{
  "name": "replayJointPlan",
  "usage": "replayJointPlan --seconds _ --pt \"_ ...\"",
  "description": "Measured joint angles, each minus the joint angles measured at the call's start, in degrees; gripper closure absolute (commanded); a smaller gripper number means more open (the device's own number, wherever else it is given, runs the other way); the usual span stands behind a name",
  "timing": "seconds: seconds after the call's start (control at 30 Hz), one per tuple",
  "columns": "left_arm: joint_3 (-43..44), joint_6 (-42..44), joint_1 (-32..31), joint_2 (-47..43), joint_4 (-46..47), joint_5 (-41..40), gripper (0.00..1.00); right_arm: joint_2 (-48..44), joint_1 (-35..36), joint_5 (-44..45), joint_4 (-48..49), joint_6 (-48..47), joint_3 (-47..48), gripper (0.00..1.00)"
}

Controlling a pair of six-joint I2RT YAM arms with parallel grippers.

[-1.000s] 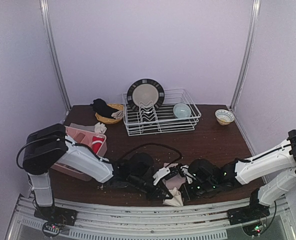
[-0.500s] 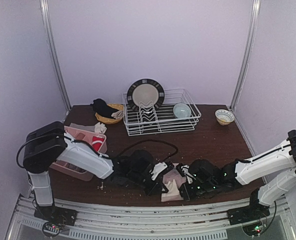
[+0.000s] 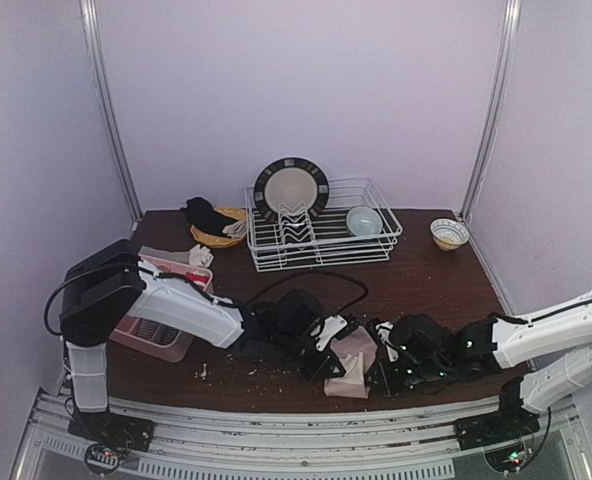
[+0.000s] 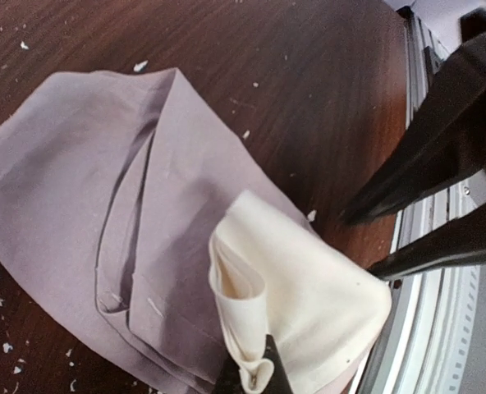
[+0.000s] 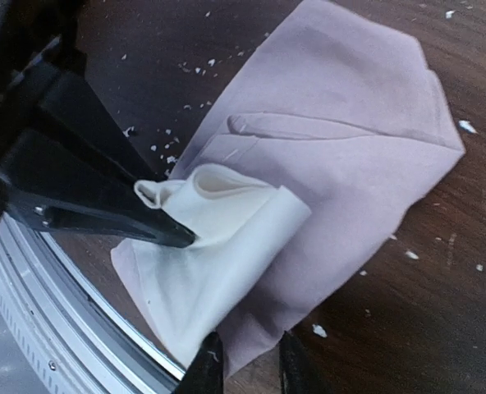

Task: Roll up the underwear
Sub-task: Roll the underwear at the center of the board.

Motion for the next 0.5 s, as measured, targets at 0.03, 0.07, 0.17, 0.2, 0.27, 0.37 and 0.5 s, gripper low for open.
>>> replayJointPlan --seconds 0.03,0.07,0.17,0.2,0.27,0.37,0.5 --pt "0.7 0.2 0.0 0.8 -0.9 0.0 1.0 -1.6 0.2 1.4 -2.0 0.3 0.4 0.72" --pt "1.4 0.4 0.0 1.6 -1.8 0.0 1.0 -2.7 0.3 2.2 -3.3 0.5 0.7 0.71" --pt "3.1 0.7 0.0 2.7 -3.4 -0.1 1.0 -6.6 1.0 5.9 -8.2 0.9 1.8 0.72" --pt "3.6 0.8 0.0 2.9 -3.7 -0.3 1.0 -7.6 1.3 6.8 -9.3 0.9 2.0 0.73" --pt "4.2 0.8 0.0 3.3 -4.0 -0.5 1.0 -9.4 2.3 8.2 -11.4 0.5 2.6 0.76" --pt "5.0 0.8 0.0 3.6 -5.1 -0.5 1.0 -9.4 3.8 8.3 -11.7 -0.8 3.7 0.81" --pt "5.9 1.0 0.0 3.8 -6.5 -0.6 0.9 -4.2 5.0 7.3 -10.1 -2.2 6.9 0.85"
